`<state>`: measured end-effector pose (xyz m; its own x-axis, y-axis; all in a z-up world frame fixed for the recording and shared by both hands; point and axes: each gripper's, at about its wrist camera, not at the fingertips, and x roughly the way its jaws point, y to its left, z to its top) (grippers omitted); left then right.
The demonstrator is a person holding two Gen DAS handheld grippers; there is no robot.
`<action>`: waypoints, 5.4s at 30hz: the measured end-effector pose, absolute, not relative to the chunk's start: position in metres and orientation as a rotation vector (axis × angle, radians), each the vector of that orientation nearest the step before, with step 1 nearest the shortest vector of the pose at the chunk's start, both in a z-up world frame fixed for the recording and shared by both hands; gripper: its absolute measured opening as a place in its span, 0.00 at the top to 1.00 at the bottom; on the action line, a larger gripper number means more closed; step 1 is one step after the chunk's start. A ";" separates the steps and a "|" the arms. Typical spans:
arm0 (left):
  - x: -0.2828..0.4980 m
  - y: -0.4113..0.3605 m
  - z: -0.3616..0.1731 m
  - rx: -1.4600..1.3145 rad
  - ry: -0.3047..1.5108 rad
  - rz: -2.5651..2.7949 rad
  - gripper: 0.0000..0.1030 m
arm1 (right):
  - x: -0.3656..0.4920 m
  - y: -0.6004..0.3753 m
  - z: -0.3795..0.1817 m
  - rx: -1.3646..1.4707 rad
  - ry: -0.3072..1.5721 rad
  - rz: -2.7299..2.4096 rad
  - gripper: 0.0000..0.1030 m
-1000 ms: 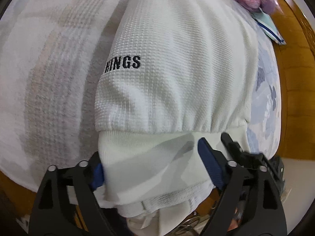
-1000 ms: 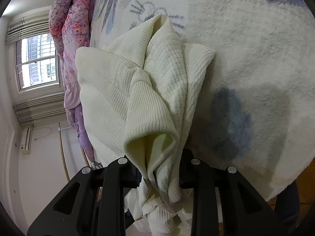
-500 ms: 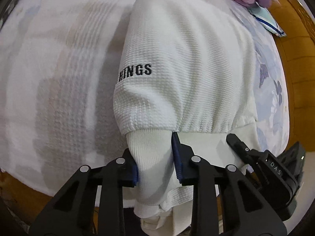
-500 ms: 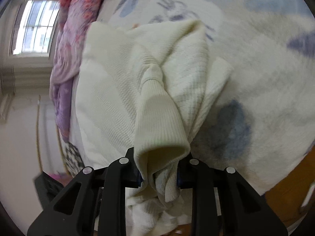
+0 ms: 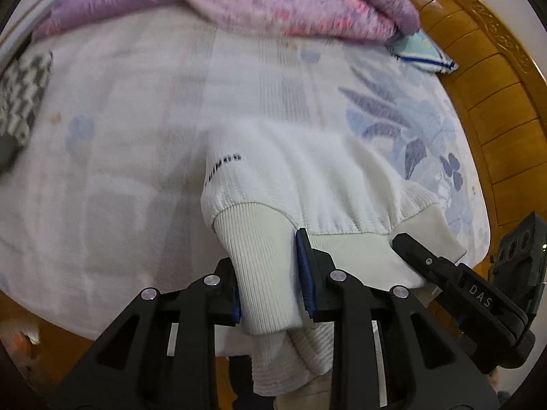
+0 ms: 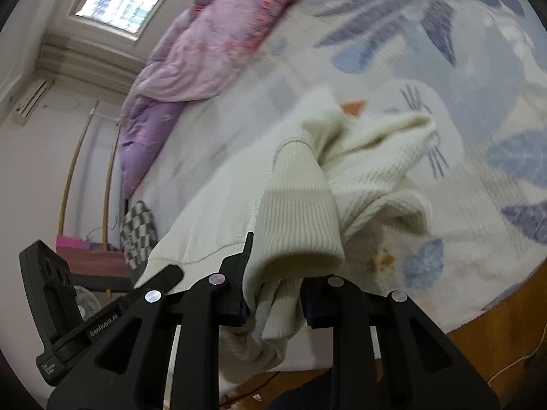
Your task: Fold large clothes
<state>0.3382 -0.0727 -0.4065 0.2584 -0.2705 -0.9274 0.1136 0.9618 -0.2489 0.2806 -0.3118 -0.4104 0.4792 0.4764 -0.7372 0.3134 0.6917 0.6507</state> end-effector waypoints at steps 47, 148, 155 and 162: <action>0.384 0.256 -0.205 -0.154 1.063 -0.151 0.76 | 0.399 0.036 -0.218 0.487 1.133 0.467 0.79; 0.451 0.459 -0.187 0.009 0.986 0.128 0.10 | 0.467 0.282 -0.202 0.157 1.032 0.323 0.12; 0.430 0.424 -0.159 0.043 0.947 0.138 0.10 | 0.441 0.244 -0.176 0.194 0.986 0.349 0.12; 0.401 0.365 -0.132 0.052 0.896 0.168 0.10 | 0.416 0.185 -0.153 0.207 0.946 0.395 0.12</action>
